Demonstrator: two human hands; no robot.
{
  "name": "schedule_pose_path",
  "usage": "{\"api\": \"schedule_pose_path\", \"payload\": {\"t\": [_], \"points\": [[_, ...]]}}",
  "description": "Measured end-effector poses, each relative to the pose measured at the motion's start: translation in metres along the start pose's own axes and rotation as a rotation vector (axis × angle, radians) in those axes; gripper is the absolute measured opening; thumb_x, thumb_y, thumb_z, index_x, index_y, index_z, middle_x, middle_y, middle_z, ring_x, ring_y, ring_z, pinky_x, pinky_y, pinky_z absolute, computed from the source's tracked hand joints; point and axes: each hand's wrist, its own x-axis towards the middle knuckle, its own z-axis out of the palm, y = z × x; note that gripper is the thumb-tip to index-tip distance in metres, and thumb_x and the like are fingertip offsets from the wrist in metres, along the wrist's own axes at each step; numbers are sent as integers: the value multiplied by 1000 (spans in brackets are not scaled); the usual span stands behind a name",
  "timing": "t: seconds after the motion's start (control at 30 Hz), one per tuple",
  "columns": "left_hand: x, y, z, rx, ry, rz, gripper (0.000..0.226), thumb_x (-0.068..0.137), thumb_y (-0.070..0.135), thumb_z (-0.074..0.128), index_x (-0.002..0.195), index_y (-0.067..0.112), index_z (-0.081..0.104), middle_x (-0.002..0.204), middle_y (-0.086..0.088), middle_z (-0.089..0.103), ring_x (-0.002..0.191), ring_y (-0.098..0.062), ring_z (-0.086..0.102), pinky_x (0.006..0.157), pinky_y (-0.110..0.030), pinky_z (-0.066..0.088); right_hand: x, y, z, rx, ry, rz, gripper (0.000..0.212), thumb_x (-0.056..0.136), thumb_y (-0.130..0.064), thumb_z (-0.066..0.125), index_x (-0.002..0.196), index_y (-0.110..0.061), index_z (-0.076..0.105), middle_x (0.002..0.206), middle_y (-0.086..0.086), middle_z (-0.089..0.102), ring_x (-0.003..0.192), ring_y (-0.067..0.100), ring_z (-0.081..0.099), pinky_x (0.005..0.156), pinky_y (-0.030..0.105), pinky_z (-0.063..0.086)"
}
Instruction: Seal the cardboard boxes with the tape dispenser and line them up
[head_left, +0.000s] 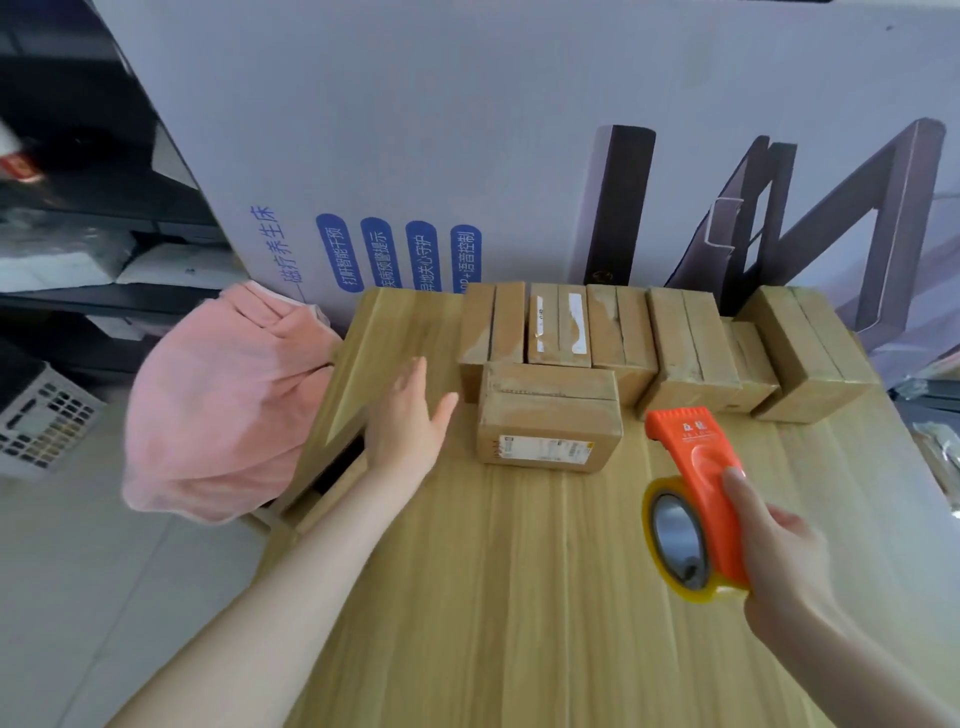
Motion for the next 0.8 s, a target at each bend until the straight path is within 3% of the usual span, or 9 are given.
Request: {"api": "schedule_pose_path", "payload": {"t": [0.1,0.2,0.3,0.4,0.6,0.73,0.8], "points": [[-13,-53,-7,272,-56,-80,68,96,46,43,147,2,28,150,-15,36,138,-29,34,108,-41,34,-20,-2,17,1,-33,-7,41,85,-42,68,70,-5,62,68,14,60,62,27,54,59,33,42],[-29,-87,4,362,-208,-231,73,97,54,30,149,3,20,154,-16,29,138,-29,32,109,-44,32,-35,-2,29,-9,-52,-12,41,85,-42,68,69,-5,61,67,13,59,61,26,54,61,34,42],[-45,-93,21,437,-233,-205,75,97,57,23,151,6,12,159,-13,15,145,-27,19,115,-47,19,-43,0,34,-21,-62,-16,42,85,-41,68,69,-4,61,67,14,58,60,26,53,60,33,42],[-58,-82,28,438,-204,-161,75,97,55,23,152,6,10,159,-13,16,144,-27,20,115,-47,19,-46,4,33,-31,-65,-18,41,85,-41,68,73,-2,63,66,13,59,59,26,54,58,32,42],[-112,-43,45,392,-373,196,74,96,57,15,153,11,3,161,-5,9,147,-24,13,118,-44,15,-46,9,11,-45,-80,0,39,85,-41,68,75,-4,65,68,13,62,61,26,56,59,33,44],[-159,1,73,361,-414,437,75,92,58,24,146,6,34,151,-10,36,136,-27,39,111,-47,33,-42,9,-13,-59,-100,0,41,85,-41,69,74,-2,65,67,12,62,60,25,56,58,32,43],[-168,31,89,363,-441,543,77,92,60,24,146,5,33,152,-10,36,138,-25,37,114,-46,29,-39,8,-28,-63,-113,-14,40,84,-41,69,74,-2,66,69,14,64,62,26,58,60,32,45]]}}
